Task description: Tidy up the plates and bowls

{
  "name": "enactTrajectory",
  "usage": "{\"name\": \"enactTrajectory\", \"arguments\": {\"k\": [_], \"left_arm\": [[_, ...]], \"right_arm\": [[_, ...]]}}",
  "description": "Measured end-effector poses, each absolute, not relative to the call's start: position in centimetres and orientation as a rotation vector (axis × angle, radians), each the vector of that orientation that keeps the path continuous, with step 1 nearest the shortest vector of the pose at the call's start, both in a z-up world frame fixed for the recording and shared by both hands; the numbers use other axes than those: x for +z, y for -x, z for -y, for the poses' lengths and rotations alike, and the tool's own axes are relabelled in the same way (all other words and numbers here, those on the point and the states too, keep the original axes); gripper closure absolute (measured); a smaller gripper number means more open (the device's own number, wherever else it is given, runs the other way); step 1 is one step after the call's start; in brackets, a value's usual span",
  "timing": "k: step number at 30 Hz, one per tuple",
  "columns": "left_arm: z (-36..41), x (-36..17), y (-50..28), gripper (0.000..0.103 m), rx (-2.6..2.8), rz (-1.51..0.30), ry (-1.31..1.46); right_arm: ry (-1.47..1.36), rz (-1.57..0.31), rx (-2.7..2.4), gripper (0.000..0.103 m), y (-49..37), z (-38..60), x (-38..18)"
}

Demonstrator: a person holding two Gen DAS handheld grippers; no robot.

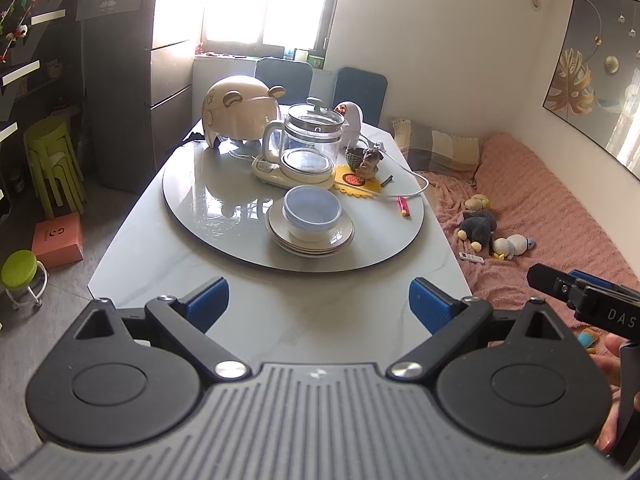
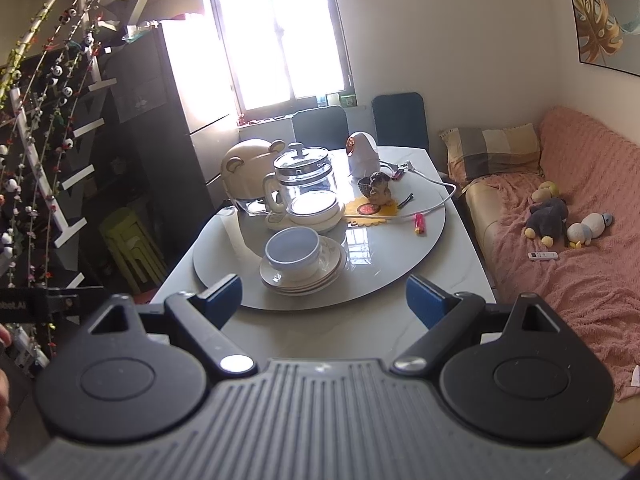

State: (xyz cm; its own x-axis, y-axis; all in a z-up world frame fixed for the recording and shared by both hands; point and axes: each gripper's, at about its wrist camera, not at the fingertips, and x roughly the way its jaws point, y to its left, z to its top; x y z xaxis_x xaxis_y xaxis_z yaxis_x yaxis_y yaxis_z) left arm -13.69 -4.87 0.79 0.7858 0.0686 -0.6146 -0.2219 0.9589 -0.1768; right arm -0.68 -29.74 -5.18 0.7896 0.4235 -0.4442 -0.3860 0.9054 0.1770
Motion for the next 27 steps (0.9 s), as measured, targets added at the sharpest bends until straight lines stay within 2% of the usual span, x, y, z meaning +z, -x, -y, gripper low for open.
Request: {"name": "enactTrajectory", "arguments": {"k": [27], "left_arm": [[4.98,0.97,14.28,0.004,0.155,-0.644,0.252]], "right_arm": [[-0.068,-0.503,0.439,0.013,1.0,29.28,-5.14]]}}
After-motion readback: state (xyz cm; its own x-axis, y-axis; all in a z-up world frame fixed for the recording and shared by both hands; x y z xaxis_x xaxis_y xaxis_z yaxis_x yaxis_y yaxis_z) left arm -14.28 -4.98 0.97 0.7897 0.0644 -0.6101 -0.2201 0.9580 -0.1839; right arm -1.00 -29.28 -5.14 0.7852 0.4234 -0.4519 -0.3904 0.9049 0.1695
